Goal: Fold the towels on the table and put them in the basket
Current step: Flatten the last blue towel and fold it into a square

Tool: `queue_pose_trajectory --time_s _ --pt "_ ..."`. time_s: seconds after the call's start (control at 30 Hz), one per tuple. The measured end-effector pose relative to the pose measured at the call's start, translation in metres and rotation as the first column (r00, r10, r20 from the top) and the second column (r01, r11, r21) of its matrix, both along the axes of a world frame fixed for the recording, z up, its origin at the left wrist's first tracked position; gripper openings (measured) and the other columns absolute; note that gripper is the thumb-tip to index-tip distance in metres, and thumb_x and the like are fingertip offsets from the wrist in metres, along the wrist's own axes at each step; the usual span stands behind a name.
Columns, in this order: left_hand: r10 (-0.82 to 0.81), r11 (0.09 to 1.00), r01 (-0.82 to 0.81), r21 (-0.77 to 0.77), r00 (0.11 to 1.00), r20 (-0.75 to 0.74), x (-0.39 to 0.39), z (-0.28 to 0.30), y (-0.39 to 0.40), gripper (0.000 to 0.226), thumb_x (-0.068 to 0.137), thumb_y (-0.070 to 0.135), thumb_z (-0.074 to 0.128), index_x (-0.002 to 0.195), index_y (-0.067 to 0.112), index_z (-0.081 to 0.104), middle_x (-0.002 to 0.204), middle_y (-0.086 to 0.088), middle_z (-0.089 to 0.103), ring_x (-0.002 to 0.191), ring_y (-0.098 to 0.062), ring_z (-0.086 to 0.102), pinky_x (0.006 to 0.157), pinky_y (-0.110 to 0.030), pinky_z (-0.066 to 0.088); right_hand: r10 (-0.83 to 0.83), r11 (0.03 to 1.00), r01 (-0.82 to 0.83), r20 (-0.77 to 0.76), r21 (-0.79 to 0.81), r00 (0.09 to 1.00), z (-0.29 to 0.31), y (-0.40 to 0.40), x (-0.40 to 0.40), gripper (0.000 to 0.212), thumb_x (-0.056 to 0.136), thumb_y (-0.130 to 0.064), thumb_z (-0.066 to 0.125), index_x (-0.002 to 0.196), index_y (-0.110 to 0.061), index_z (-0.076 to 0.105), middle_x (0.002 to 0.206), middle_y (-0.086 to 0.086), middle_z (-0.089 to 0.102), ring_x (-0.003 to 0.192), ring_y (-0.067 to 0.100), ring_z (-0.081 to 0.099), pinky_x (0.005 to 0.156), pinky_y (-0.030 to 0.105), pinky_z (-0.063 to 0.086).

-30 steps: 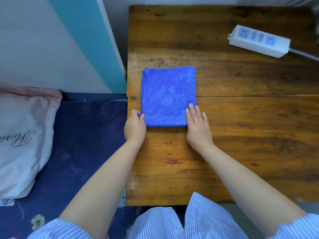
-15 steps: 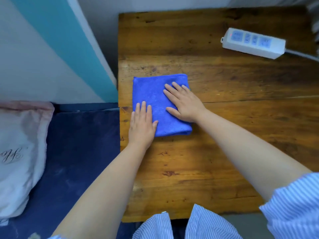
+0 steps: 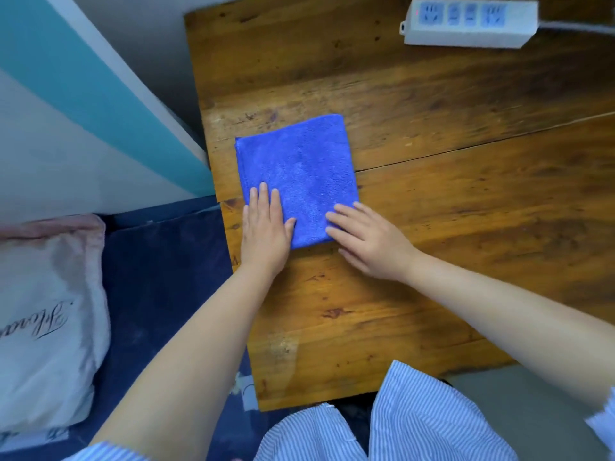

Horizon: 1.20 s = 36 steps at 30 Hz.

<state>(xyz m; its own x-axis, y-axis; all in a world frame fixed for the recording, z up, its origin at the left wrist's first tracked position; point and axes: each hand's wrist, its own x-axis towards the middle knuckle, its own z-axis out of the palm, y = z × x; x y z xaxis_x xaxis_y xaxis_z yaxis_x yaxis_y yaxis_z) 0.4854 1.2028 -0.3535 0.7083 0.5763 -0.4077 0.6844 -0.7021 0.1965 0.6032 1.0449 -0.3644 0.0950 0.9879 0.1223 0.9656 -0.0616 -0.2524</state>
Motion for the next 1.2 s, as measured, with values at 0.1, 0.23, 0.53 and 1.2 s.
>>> queue_pose_trajectory --time_s 0.1,0.23,0.53,1.2 --pt "-0.163 0.979 0.150 0.137 0.983 0.089 -0.007 -0.001 0.005 0.059 0.096 0.035 0.036 0.142 -0.001 0.029 0.151 -0.022 0.026 0.142 -0.032 0.021 0.116 -0.040 0.018 -0.058 0.993 0.061 0.031 -0.103 0.998 -0.002 -0.003 0.007 0.032 0.076 -0.013 0.058 0.103 0.001 0.068 0.111 0.023 0.066 0.102 0.041 0.064 0.083 0.053 0.051" --pt "-0.444 0.860 0.364 0.357 0.879 0.173 -0.031 -0.017 -0.002 0.060 0.079 0.047 0.048 0.117 0.001 0.046 0.109 -0.021 0.066 0.110 -0.029 0.042 0.098 -0.041 0.032 0.000 0.975 0.014 0.060 -0.220 0.998 0.004 0.005 0.008 0.048 0.057 -0.011 0.082 0.102 0.001 0.068 0.108 0.021 0.068 0.098 0.039 0.066 0.080 0.049 0.053" --pt "-0.311 0.937 0.280 0.211 0.942 0.129 -0.030 -0.001 -0.016 0.069 0.042 0.032 0.091 0.095 -0.005 0.068 0.094 -0.019 0.070 0.086 -0.034 0.069 0.075 -0.043 0.056 0.054 0.958 0.009 0.210 -0.287 0.976 0.033 0.040 0.005 0.018 0.058 0.006 0.047 0.057 -0.006 0.060 0.054 0.009 0.059 0.046 0.025 0.057 0.035 0.020 0.038" --pt "0.466 0.823 -0.567 0.028 0.704 0.535 -0.192 0.094 -0.098 0.026 0.075 0.017 0.050 0.097 0.007 0.061 0.087 -0.014 0.071 0.084 -0.013 0.050 0.073 -0.022 0.037 0.452 0.786 -0.512 -0.242 -0.346 0.858 0.142 0.069 -0.066 0.034 0.086 -0.011 0.055 0.118 -0.001 0.055 0.115 0.017 0.059 0.108 0.029 0.055 0.088 0.034 0.041"
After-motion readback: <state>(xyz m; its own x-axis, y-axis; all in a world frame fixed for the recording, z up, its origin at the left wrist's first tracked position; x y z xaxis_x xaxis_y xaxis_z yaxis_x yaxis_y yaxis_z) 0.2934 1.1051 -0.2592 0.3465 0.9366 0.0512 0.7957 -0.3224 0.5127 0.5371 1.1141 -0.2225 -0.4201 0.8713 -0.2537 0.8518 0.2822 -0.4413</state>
